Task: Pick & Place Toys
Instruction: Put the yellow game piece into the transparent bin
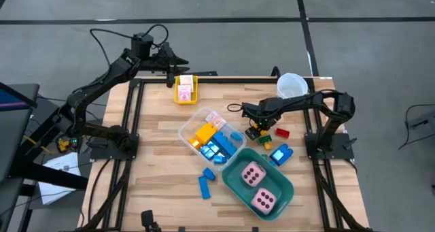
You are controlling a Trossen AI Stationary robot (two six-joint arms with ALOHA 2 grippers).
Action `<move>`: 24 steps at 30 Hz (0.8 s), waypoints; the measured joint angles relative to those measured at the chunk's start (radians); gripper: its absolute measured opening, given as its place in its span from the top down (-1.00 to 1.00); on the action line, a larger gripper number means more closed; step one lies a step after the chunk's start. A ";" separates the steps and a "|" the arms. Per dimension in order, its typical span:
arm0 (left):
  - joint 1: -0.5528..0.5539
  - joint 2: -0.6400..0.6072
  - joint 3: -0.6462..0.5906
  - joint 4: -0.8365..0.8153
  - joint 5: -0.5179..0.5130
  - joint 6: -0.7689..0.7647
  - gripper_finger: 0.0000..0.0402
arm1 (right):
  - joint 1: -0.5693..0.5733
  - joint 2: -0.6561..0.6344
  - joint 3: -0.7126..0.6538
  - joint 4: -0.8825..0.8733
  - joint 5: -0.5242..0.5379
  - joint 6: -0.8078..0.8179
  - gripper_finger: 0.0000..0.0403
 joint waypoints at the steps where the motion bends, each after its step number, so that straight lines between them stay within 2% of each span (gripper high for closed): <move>1: 0.000 0.000 0.000 0.000 0.000 0.000 0.37 | 0.000 0.001 0.004 -0.003 0.001 -0.001 -0.31; 13: 0.000 0.000 0.000 0.000 0.000 0.000 0.37 | -0.060 0.003 0.114 -0.069 0.045 -0.093 -0.29; 24: 0.000 0.000 0.000 -0.002 0.000 0.000 0.37 | -0.147 0.001 0.336 -0.156 0.088 -0.232 -0.29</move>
